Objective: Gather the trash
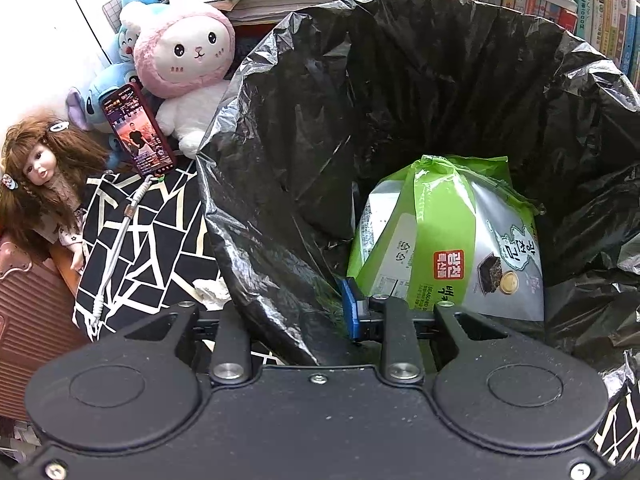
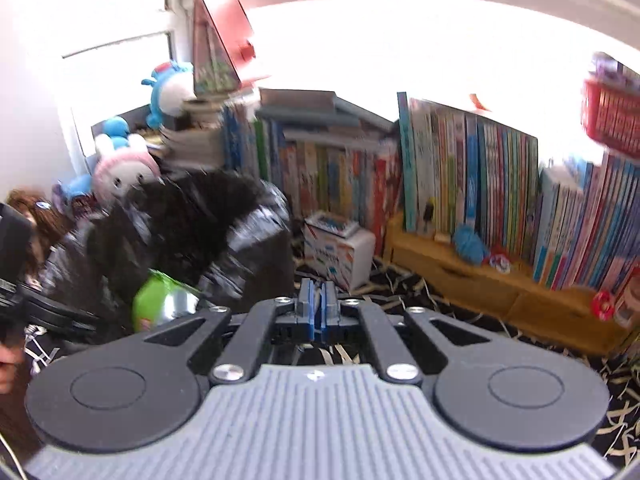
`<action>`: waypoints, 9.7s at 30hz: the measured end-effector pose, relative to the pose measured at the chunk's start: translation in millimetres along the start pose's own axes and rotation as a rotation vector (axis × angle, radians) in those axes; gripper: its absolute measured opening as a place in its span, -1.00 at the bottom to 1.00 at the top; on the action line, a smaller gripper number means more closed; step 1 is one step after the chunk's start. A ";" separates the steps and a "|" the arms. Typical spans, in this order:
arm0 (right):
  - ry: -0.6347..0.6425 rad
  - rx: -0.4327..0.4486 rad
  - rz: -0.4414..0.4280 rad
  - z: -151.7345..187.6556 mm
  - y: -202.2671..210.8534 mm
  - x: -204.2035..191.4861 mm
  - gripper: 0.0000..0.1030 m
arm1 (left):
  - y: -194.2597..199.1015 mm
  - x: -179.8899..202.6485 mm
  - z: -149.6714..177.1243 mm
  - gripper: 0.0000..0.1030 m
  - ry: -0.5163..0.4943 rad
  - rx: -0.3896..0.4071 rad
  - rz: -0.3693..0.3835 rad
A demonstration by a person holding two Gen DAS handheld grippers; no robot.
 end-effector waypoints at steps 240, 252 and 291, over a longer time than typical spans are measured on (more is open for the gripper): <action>-0.213 0.124 -0.448 -46.5 -20.7 -88.4 0.21 | -12.5 -2.4 4.2 -0.40 0.049 -0.074 0.086; -0.203 0.047 -0.396 -30.8 -42.0 -101.5 0.62 | -13.0 -1.9 4.7 -0.38 0.039 -0.075 0.101; -0.482 -0.352 0.190 211.1 -26.4 80.6 0.28 | -10.5 0.6 4.5 -0.37 0.027 -0.068 0.076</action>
Point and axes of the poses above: each gripper's, at about its wrist camera, not at the fingertips, and y roughly against the way its jaws point, x to its right, z to its underside, the point moved 7 cm from there along -y, roughly the way its jaws point, and after that the axes turned 1 degree about -y, right-handed, at the moved point
